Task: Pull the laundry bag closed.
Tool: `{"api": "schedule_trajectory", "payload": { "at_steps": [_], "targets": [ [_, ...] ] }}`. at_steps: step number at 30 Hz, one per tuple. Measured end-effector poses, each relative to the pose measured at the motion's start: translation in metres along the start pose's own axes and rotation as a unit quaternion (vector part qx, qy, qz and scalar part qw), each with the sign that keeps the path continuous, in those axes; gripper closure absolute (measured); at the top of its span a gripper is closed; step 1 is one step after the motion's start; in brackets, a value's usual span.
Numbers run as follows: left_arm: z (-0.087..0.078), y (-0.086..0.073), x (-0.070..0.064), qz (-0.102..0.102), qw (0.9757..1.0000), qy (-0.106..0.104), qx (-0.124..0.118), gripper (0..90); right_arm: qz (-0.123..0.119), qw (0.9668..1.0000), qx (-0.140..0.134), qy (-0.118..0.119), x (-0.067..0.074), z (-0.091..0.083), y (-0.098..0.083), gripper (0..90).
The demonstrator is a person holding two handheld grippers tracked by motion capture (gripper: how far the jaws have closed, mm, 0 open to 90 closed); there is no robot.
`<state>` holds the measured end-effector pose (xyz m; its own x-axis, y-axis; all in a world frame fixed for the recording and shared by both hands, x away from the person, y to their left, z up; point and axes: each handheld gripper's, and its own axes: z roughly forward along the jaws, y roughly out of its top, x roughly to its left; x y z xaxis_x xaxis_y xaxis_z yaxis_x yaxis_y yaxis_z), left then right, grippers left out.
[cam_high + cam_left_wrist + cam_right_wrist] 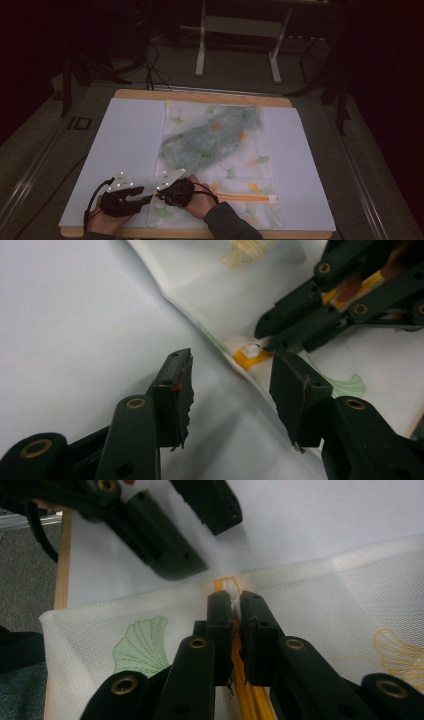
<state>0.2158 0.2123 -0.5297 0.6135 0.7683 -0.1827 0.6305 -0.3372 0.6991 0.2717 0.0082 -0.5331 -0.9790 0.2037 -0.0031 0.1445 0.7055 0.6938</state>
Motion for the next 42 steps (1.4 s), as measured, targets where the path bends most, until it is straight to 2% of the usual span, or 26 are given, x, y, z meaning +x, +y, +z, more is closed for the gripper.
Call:
{"api": "schedule_trajectory", "payload": {
  "at_steps": [6, 16, 22, 28, 34, 39, 42],
  "targets": [
    [0.004, 0.000, -0.002, -0.007, 0.9998, -0.016, 0.010, 51.2, -0.004, 0.9999, -0.008, -0.008, 0.000, -0.004, 0.001, 84.1],
    [0.013, 0.005, -0.007, -0.001, 0.9993, -0.025, 0.027, 51.9, -0.017, 0.9995, -0.015, -0.022, 0.003, -0.013, 0.003, 84.2],
    [0.017, 0.008, -0.008, -0.003, 0.9986, -0.047, 0.023, 56.1, -0.027, 0.9990, -0.018, -0.031, 0.003, -0.021, 0.007, 84.2],
    [0.020, 0.012, -0.008, -0.006, 0.9977, -0.065, 0.020, 59.1, -0.027, 0.9988, -0.023, -0.032, 0.002, -0.023, 0.008, 84.2],
    [0.025, 0.012, -0.011, 0.007, 0.9971, -0.066, 0.037, 69.6, -0.028, 0.9989, -0.024, -0.028, 0.003, -0.021, 0.007, 84.2],
    [0.026, 0.012, -0.010, 0.007, 0.9968, -0.070, 0.039, 84.4, -0.030, 0.9989, -0.024, -0.026, 0.003, -0.021, 0.005, 84.2],
    [0.026, 0.012, -0.010, 0.009, 0.9968, -0.070, 0.038, 88.1, -0.031, 0.9989, -0.024, -0.027, 0.002, -0.022, 0.005, 84.3]
  ]
}}
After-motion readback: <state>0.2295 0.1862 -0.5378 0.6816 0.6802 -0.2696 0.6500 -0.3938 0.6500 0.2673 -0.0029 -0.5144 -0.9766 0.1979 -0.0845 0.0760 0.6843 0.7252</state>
